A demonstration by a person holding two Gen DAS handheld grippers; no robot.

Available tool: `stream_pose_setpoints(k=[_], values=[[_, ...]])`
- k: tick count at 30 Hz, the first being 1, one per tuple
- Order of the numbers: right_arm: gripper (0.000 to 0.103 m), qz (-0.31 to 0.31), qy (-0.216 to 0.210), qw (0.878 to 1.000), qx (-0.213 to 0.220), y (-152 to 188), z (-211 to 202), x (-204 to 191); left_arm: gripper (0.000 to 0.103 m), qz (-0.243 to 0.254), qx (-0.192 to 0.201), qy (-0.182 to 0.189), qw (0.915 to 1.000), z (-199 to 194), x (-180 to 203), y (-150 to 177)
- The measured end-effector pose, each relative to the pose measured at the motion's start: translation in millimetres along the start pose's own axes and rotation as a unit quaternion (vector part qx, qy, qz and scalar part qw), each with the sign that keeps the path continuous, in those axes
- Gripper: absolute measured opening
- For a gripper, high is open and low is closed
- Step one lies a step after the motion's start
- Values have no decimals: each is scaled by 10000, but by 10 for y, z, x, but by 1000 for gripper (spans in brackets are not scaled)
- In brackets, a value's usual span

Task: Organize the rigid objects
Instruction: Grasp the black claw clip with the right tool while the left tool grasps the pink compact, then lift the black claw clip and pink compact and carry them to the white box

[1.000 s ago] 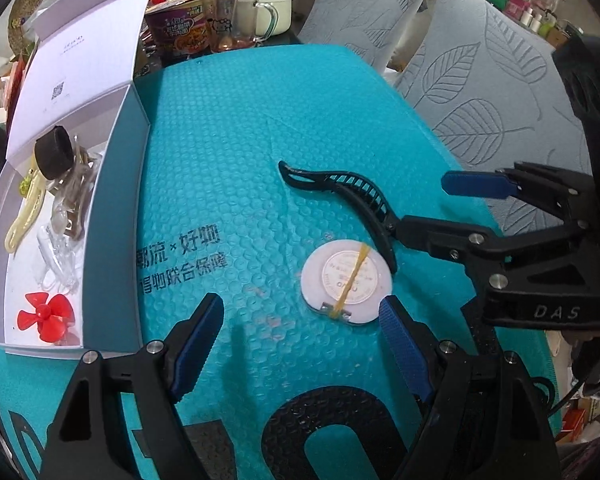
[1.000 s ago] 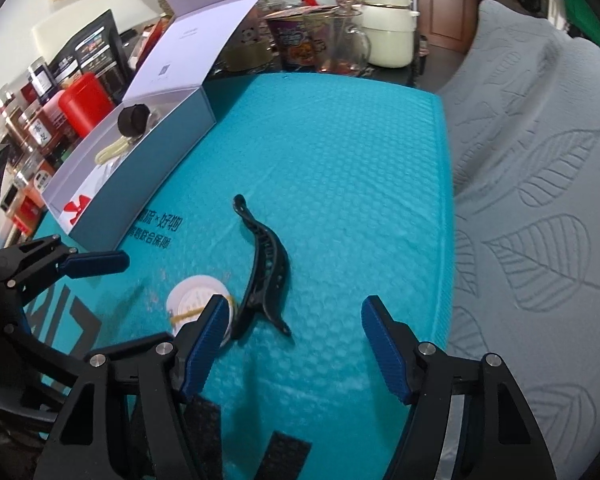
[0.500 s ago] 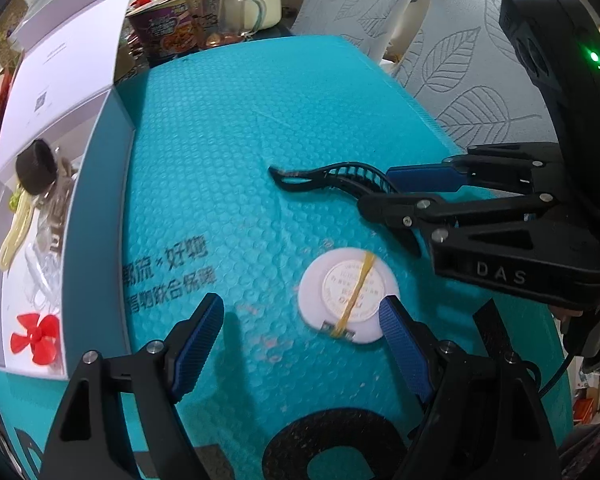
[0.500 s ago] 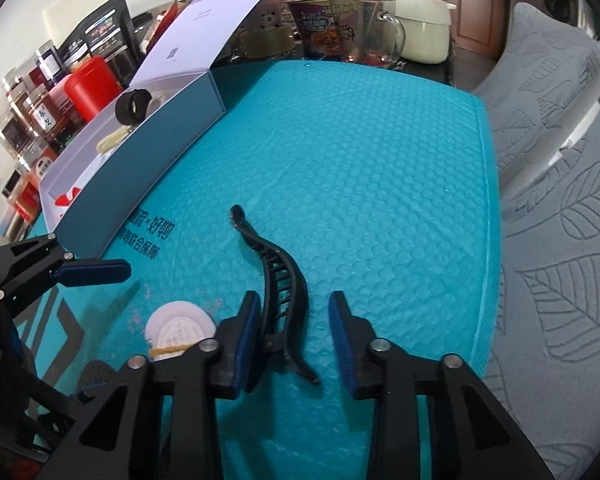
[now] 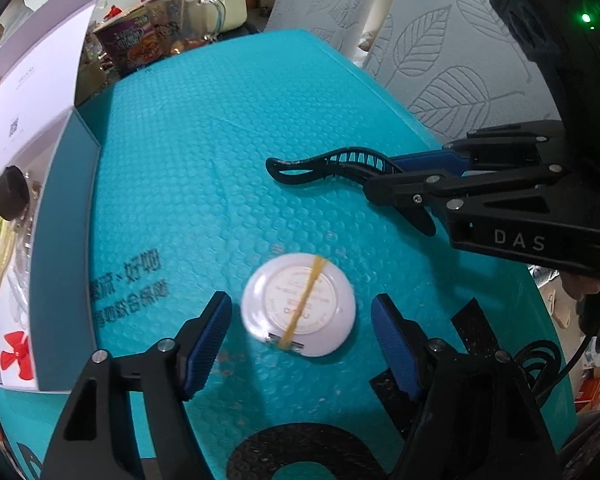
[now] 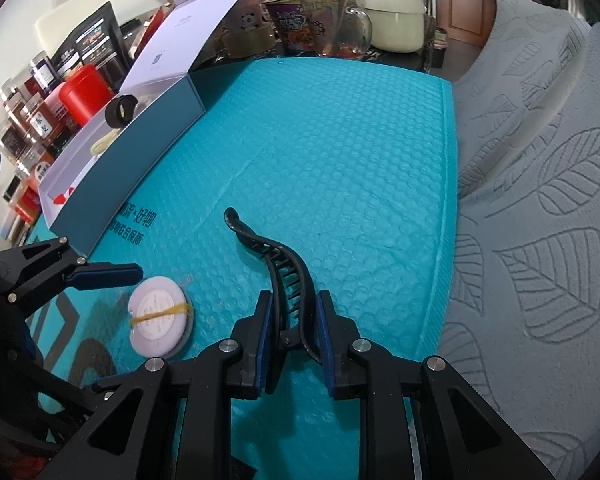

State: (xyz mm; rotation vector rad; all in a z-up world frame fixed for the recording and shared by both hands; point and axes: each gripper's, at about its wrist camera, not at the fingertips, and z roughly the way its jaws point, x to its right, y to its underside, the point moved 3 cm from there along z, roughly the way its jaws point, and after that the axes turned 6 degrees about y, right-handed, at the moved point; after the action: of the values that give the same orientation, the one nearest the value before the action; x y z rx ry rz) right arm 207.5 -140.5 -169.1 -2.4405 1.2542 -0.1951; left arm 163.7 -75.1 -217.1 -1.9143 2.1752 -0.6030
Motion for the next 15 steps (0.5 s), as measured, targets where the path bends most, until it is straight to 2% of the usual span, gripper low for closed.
stream_pose_setpoints(k=[1, 4, 15], values=[[21, -26, 12, 10000, 2, 8, -2, 0, 64, -4, 15, -38, 10000, -3, 0, 13], [21, -99, 34, 9999, 29, 22, -3, -7, 55, 44, 141, -126, 9998, -18, 30, 12], [20, -93, 2, 9999, 92, 62, -63, 39, 55, -90, 114, -173, 9997, -52, 13, 29]])
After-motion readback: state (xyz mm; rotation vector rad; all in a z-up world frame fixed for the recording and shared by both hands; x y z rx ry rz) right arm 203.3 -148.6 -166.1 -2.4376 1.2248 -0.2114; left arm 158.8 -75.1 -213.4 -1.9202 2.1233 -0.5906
